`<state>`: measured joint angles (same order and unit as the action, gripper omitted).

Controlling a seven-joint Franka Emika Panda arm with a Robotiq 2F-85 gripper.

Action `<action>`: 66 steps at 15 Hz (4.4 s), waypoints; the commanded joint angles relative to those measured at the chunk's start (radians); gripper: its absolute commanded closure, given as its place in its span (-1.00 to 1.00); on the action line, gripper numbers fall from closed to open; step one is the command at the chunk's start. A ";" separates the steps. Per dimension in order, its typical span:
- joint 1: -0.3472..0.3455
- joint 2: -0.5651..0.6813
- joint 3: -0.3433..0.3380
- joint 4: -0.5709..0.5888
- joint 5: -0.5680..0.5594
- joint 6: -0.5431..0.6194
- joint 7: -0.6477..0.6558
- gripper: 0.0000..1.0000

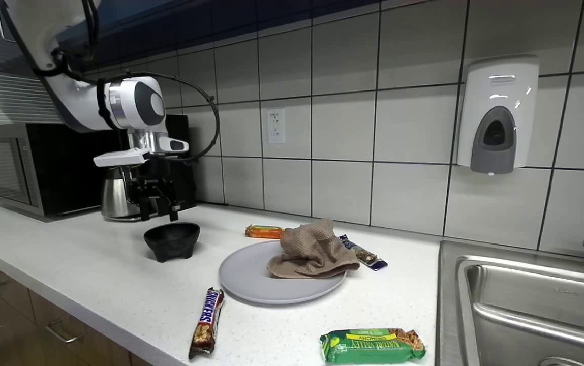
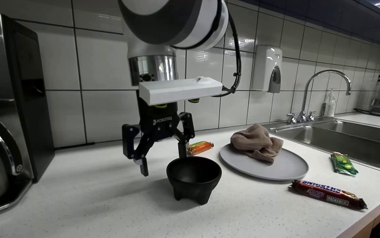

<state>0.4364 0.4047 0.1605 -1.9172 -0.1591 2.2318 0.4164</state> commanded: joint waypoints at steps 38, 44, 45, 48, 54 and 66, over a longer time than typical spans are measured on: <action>-0.426 -0.338 -0.193 -0.309 0.129 0.043 -0.252 -1.00; -0.446 -0.269 -0.215 -0.275 0.134 0.094 -0.256 -1.00; -0.448 -0.257 -0.217 -0.268 0.135 0.102 -0.255 -1.00; -0.448 -0.217 -0.223 -0.240 0.135 0.121 -0.250 -1.00; -0.444 -0.141 -0.226 -0.166 0.136 0.126 -0.242 -1.00; -0.442 -0.012 -0.246 -0.035 0.140 0.112 -0.228 -1.00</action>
<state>0.0011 0.3618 -0.0857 -2.0007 -0.0144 2.3605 0.1769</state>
